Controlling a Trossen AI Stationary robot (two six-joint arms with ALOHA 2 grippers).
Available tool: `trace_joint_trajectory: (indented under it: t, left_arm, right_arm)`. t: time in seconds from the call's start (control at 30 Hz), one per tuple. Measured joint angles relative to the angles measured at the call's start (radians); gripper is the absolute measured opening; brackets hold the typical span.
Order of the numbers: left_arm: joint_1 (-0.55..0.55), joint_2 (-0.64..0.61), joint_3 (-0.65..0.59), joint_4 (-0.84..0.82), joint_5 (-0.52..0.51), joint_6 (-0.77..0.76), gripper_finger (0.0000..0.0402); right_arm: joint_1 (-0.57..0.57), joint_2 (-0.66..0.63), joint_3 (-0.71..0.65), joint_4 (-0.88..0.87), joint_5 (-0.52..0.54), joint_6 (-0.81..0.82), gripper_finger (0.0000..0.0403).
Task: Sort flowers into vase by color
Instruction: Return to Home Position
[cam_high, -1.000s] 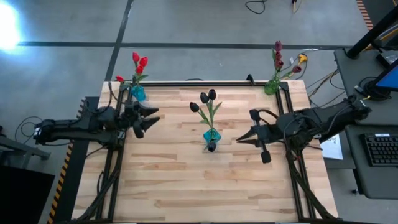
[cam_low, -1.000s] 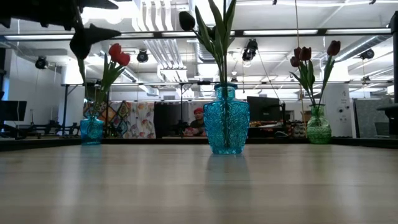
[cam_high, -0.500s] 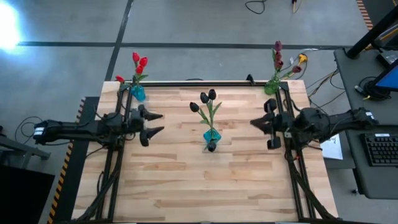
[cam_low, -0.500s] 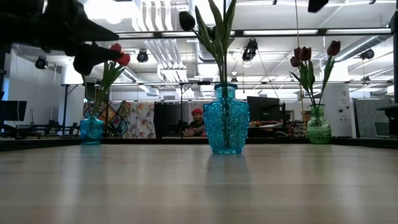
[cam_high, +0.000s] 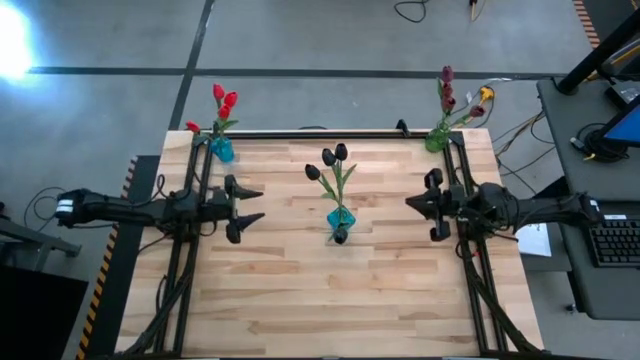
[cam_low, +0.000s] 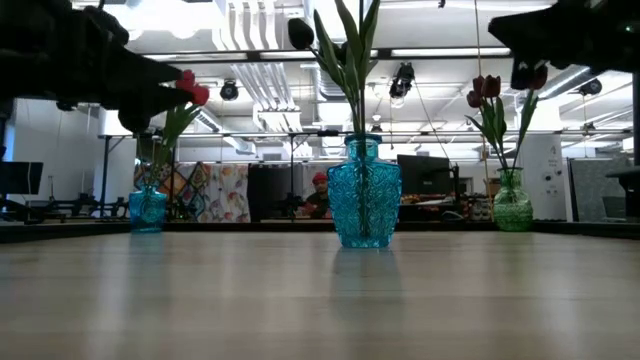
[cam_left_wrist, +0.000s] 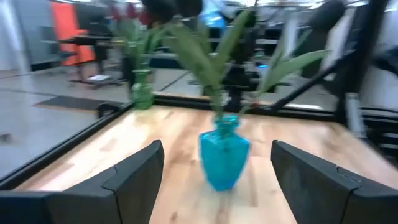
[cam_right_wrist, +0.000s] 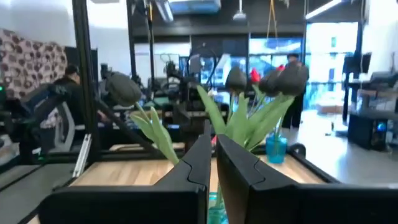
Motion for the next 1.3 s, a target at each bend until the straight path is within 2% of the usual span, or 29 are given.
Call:
trace_joint_trajectory:
  t: [0.1,0.27,0.4,0.57,0.87,1.13,1.3]
  left_arm:
    - [-0.039,0.0,-0.013,0.001,-0.105,0.001,0.0281]
    - [-0.09,-0.003,-0.042,0.0,-0.129,0.014,0.0281]
    - [-0.104,-0.007,-0.053,-0.026,-0.076,0.027,0.0281]
    - [-0.103,-0.023,-0.053,-0.068,0.019,0.048,0.0281]
    - [-0.076,-0.157,-0.053,-0.274,0.027,0.055,0.0281]
    - [-0.075,-0.314,-0.052,-0.362,0.031,0.127,0.0281]
    - [-0.074,-0.356,-0.05,-0.373,0.047,0.167,0.0281]
  right_arm:
    - [0.0,-0.073,-0.044,0.001,-0.027,-0.035,0.0018]
    - [0.0,-0.179,-0.107,-0.028,-0.081,-0.027,0.0018]
    - [0.0,-0.216,-0.107,-0.153,-0.11,0.006,0.0018]
    - [0.0,-0.215,-0.107,-0.199,-0.124,-0.012,0.0018]
    - [0.0,-0.177,-0.108,-0.271,-0.124,-0.02,0.0018]
    - [0.0,-0.16,-0.108,-0.275,-0.124,-0.021,0.0018]
    - [0.0,-0.159,-0.108,-0.276,-0.124,-0.021,0.0018]
